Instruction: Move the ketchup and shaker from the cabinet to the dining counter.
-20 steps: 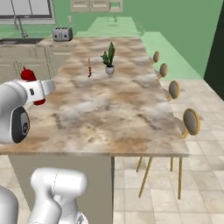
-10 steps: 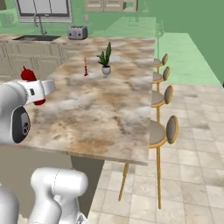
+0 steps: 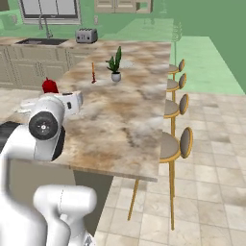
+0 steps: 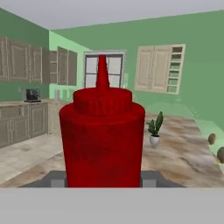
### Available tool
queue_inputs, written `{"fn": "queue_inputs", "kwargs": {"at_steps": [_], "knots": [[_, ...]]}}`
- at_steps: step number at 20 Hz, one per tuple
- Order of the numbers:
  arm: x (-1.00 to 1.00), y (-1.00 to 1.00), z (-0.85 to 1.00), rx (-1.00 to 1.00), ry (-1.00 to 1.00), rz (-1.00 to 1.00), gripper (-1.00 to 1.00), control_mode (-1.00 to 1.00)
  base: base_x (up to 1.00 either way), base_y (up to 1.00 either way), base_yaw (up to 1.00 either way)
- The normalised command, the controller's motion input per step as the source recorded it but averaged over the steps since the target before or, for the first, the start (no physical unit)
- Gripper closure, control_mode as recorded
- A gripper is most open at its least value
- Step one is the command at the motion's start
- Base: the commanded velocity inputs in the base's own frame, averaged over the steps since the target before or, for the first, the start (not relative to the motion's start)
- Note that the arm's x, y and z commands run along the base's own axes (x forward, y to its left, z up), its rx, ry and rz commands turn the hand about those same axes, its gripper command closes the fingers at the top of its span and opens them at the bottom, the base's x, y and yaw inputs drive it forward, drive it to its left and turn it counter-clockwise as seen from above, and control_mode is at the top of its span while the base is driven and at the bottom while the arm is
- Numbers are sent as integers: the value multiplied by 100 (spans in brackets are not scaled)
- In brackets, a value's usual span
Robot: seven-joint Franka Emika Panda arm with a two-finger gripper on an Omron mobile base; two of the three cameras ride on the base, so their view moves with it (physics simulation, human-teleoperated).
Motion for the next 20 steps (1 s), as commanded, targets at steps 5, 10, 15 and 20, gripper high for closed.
{"fn": "queue_inputs", "kwargs": {"at_steps": [5, 10, 15, 20], "knots": [[47, -25, -42, 0, 0, 18, 100, -100, 0, 0, 0], [40, -1, -39, -9, 3, 11, 100, -100, 0, 0, 0], [34, -5, -27, -5, 0, 4, 100, -100, 0, 0, 0], [40, -18, -37, -3, 0, 2, 100, -100, 0, 0, 0]]}}
